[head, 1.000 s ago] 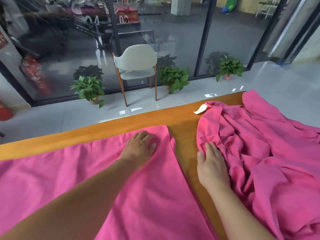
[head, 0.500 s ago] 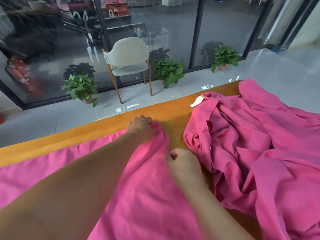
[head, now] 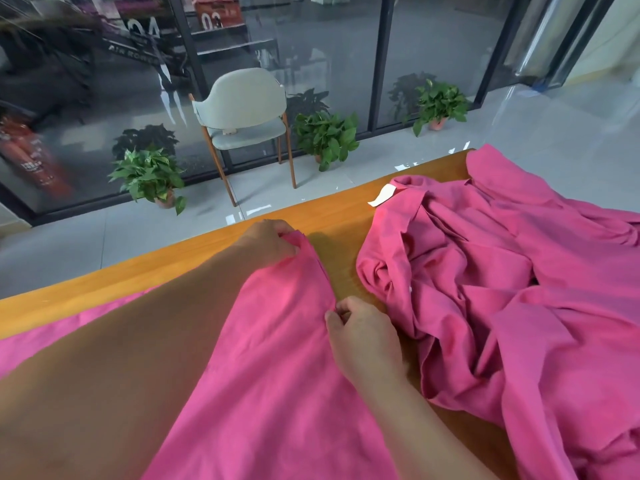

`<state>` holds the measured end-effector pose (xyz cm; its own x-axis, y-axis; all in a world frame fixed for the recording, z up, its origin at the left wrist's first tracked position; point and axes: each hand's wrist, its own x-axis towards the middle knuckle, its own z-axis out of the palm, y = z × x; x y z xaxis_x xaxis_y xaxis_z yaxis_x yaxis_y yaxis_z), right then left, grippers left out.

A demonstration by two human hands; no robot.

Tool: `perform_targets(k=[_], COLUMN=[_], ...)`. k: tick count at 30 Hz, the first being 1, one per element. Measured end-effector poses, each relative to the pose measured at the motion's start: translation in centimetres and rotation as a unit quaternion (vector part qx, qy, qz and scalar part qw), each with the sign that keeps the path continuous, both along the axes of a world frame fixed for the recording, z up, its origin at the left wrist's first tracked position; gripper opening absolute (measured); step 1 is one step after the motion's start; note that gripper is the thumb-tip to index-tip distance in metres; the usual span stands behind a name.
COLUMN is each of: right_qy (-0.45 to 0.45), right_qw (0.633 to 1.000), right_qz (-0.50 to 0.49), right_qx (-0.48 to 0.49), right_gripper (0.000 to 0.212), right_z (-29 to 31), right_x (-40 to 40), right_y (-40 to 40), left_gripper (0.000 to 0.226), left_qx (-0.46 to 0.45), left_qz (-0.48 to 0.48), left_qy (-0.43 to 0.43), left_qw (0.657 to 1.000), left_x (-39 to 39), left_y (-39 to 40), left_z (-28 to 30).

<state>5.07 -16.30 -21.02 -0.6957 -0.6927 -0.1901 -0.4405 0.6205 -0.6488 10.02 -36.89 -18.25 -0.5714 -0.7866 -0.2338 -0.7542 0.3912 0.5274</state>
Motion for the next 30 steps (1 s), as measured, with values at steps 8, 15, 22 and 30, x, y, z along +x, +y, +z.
perform_targets(k=[8,15,22,30], right_qy=[0.0,0.003,0.012,-0.057], right_qw=[1.0,1.0,0.998,0.991], right_qz=[-0.001,0.0,-0.011,0.051], right_qx=[0.019,0.023,-0.054,-0.11], right_gripper=[0.012,0.014,0.022,0.041], right_z=[0.1,0.5,0.8,0.4], right_x=[0.1,0.3,-1.0,-4.6], right_y=[0.1,0.2,-1.2,-9.3], left_gripper=[0.012,0.008,0.015,0.014], left_qx=[0.066,0.069,0.072,0.083], left_qz=[0.004,-0.111,-0.039,-0.001], left_qy=[0.07,-0.044,0.079,0.12], left_qw=[0.995,0.99,0.993,0.989], left_x=[1.1,-0.1,1.5,2.7], left_y=[-0.9,-0.3,-0.8,0.3], left_z=[0.4,1.2,1.3,0.9])
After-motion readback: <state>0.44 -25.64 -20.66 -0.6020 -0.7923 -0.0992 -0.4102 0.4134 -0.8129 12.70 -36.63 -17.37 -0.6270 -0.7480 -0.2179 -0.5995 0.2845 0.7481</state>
